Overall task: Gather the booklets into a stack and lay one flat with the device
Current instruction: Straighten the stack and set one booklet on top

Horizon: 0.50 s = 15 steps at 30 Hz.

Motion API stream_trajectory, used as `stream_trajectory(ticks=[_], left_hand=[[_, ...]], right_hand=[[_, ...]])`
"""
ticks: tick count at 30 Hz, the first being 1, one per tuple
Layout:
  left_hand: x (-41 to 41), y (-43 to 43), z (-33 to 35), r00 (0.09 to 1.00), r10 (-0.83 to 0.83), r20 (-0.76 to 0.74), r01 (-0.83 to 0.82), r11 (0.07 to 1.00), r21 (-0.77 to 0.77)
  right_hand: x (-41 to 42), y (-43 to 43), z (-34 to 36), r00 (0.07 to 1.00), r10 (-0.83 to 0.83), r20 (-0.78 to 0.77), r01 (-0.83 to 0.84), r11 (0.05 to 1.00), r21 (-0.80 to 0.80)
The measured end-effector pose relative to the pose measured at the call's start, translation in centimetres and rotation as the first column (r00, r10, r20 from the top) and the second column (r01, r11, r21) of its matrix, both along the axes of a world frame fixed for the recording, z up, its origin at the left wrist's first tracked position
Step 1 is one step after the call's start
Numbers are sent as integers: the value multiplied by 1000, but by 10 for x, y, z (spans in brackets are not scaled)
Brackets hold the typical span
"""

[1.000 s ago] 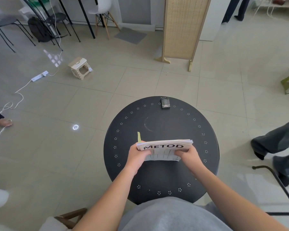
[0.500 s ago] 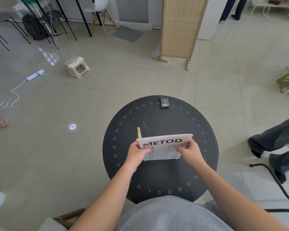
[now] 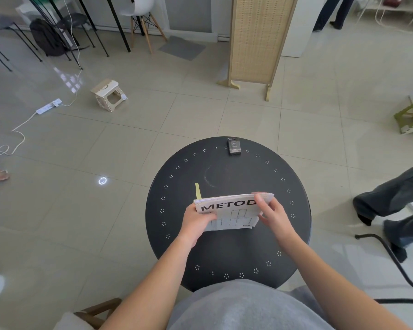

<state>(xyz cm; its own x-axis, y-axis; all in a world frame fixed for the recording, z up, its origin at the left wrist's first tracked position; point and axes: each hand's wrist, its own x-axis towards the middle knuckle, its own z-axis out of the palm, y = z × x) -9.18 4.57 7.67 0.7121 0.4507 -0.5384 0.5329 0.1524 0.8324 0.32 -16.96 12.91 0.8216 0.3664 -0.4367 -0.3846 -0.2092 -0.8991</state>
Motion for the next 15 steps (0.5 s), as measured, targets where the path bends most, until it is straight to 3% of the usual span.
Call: stream_trajectory(ticks=[6, 9, 12, 15], left_hand=[[-4, -5, 2, 1000, 25, 11, -25, 1000, 4], [-5, -7, 1, 999, 35, 8, -35, 999, 6], [-6, -7, 2, 999, 42, 13, -42, 999, 3], [-7, -6, 1, 1000, 29, 5, -29, 999, 15]], right_hand=[[3, 2, 1, 1000, -31, 6, 30, 999, 34], [2, -5, -1, 999, 50, 16, -50, 999, 8], [3, -13, -10, 988, 152, 37, -150, 987, -50], [6, -14, -26, 979, 182, 88, -158, 959, -234]])
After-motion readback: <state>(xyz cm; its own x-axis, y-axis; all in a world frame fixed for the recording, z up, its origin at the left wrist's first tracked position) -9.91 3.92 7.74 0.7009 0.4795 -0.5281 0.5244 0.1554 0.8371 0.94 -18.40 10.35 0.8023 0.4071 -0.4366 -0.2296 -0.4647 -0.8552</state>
